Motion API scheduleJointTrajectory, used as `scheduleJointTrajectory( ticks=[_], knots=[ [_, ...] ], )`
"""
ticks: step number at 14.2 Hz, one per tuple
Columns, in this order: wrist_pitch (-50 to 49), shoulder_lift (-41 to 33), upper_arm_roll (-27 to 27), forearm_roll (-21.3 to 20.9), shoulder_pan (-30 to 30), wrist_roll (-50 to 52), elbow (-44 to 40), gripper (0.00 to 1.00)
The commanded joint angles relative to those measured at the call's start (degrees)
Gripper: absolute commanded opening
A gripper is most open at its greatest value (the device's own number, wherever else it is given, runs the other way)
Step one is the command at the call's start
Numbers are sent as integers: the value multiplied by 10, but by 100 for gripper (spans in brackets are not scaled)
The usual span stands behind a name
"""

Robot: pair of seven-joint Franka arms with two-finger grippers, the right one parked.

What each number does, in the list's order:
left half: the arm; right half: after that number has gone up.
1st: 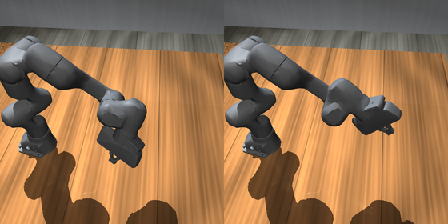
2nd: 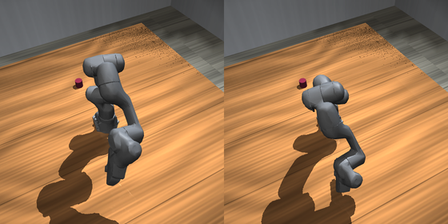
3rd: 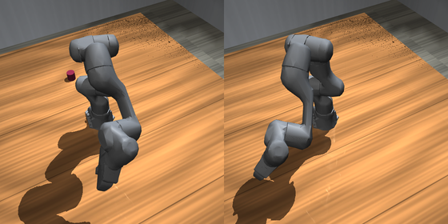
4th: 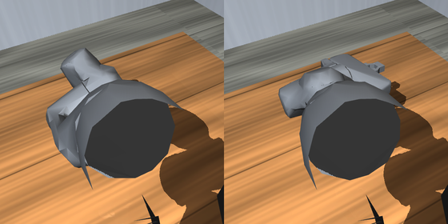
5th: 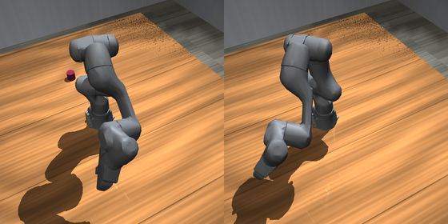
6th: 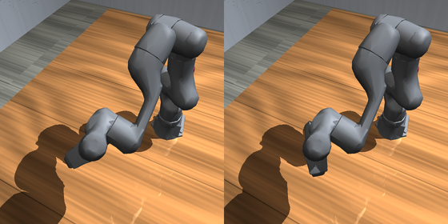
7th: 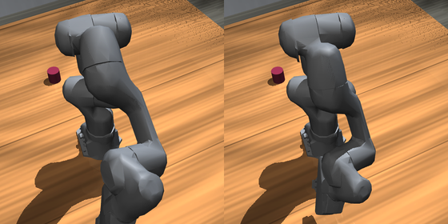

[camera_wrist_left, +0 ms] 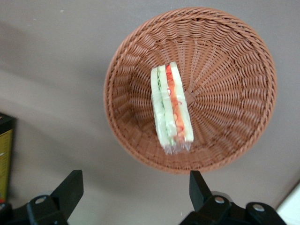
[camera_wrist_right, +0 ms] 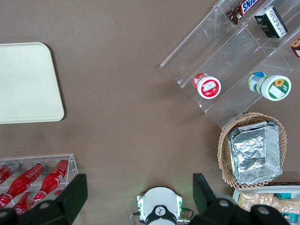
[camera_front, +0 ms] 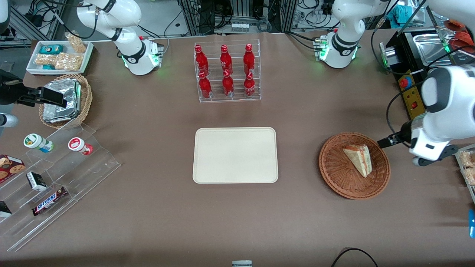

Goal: Place sandwich from basket to tray
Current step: 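Move the left gripper down over the wrapped sandwich in the wicker basket, then close the left gripper on the sandwich and lift it from the basket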

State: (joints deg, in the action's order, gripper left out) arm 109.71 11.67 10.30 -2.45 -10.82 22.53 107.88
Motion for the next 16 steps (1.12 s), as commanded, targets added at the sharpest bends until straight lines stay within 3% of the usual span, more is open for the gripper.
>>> scheduleJointTrajectory(
  ticks=[1,9,16],
  knots=[
    [62,-9,2,-7,1,25,55,100],
    [183,65,2,-5,3,108,57,100],
    [201,85,4,-5,8,109,58,100]
  ],
)
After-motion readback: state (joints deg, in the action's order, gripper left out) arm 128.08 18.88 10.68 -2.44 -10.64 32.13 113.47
